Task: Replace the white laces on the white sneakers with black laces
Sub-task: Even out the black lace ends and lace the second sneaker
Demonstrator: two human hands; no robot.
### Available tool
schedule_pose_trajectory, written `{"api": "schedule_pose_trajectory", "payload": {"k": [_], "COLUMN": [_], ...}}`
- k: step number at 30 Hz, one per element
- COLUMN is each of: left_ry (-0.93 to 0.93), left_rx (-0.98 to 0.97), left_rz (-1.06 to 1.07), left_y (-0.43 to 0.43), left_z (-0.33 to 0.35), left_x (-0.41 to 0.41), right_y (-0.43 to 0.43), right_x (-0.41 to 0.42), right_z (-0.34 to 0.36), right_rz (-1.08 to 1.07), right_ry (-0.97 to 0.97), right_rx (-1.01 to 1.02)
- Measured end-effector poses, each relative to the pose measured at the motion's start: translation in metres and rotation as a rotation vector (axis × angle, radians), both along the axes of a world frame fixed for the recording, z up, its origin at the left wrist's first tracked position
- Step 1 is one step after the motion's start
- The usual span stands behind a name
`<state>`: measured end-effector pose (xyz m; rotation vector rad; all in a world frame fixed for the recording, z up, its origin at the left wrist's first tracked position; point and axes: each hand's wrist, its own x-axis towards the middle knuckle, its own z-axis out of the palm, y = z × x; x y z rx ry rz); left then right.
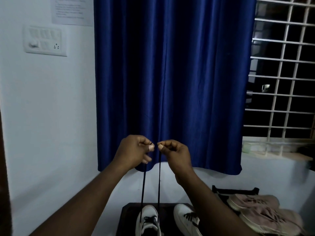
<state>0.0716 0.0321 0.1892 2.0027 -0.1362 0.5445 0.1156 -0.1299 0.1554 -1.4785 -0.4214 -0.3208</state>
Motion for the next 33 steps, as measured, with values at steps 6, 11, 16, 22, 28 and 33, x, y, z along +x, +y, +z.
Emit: {"api": "schedule_pose_trajectory", "payload": {"k": [6, 11, 16, 22, 28, 33], "left_ry": [-0.037, -0.033, -0.085, -0.145, -0.154, -0.148], "left_rx": [-0.148, -0.290, -0.268, -0.077, -0.066, -0.069], "left_rz": [0.063, 0.086, 0.129, 0.188, 0.206, 0.202], "left_y": [-0.013, -0.023, -0.028, -0.026, -0.026, -0.025], "left_z": [-0.007, -0.012, -0.012, -0.011, -0.009, -0.008], "left_x": [0.004, 0.008, 0.008, 0.010, 0.010, 0.008], "right_y": [0.000, 0.000, 0.000, -0.001, -0.001, 0.000], "right_x": [-0.002, -0.001, -0.002, -0.004, -0.005, -0.006], "right_z": [0.006, 0.012, 0.012, 0.013, 0.013, 0.013], "right_rz": [0.001, -0.027, -0.039, -0.108, -0.133, -0.135], "right_ry": [0.018, 0.042, 0.051, 0.006, -0.034, -0.050], "right_rx": [0.042, 0.075, 0.062, 0.014, 0.000, 0.003]}}
